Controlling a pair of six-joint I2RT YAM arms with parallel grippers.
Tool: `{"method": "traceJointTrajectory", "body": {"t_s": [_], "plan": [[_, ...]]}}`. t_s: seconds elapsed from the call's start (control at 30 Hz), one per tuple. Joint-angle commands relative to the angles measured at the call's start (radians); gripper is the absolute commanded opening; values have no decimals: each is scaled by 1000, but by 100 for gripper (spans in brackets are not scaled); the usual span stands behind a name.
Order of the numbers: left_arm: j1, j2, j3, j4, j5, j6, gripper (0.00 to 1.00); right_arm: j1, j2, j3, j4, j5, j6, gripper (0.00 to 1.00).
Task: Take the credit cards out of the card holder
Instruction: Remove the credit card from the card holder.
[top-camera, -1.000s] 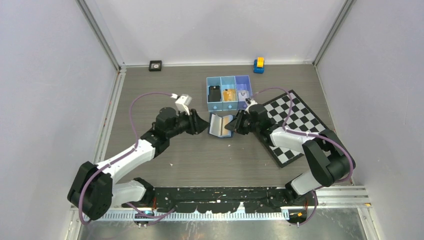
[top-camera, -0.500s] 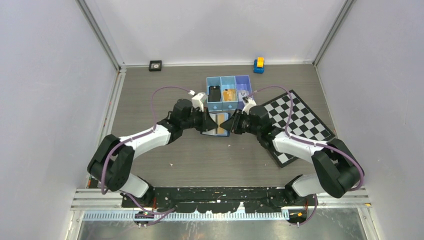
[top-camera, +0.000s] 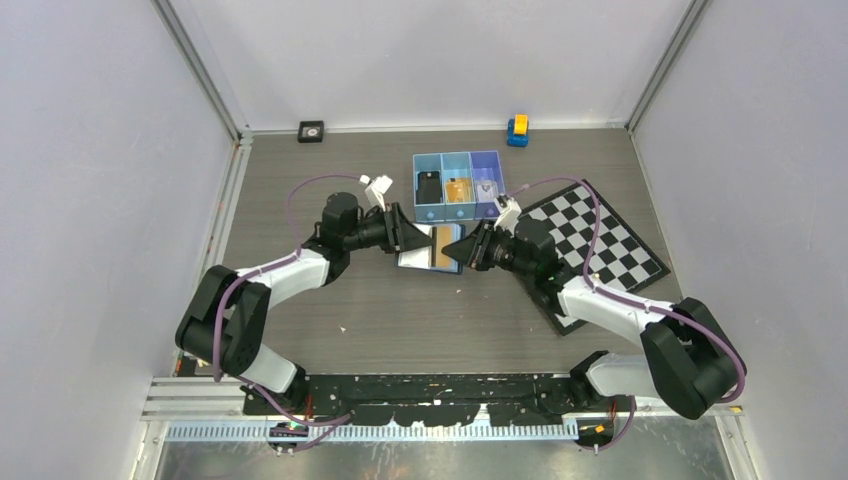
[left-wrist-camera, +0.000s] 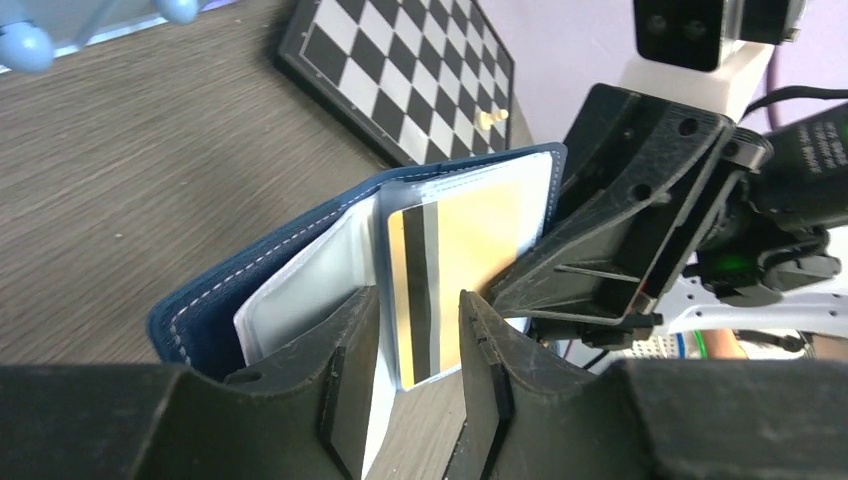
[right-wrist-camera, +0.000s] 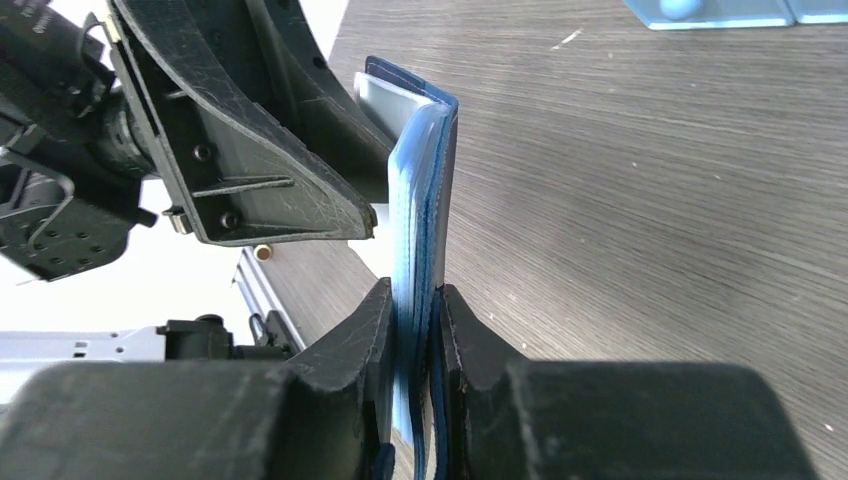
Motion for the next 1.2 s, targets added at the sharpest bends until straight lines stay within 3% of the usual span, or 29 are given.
{"method": "traceJointTrajectory", "body": {"t_s": [0.0, 0.37, 0.43, 0.53, 0.6, 0.73, 0.93, 1.17], "plan": [[4, 9, -6, 110, 69, -42, 37, -7, -48, -14, 223, -91, 61, 4], [35, 101, -20, 304, 148, -191, 39, -58, -21, -67, 425, -177, 169, 2], [35, 130, -22, 402, 185, -247, 33, -62, -9, -63, 427, -184, 175, 2], [35, 183, -28, 596, 234, -374, 14, -66, 16, -59, 444, -194, 185, 2], [35, 221, -26, 717, 252, -452, 9, -70, 27, -58, 446, -194, 188, 5], [37, 299, -20, 917, 277, -580, 13, -80, 47, -51, 423, -184, 192, 9], [38, 309, -22, 955, 278, -604, 25, -89, 86, -39, 433, -196, 211, 8], [29, 326, -6, 950, 294, -614, 17, -93, 86, -37, 427, -199, 216, 8]]}}
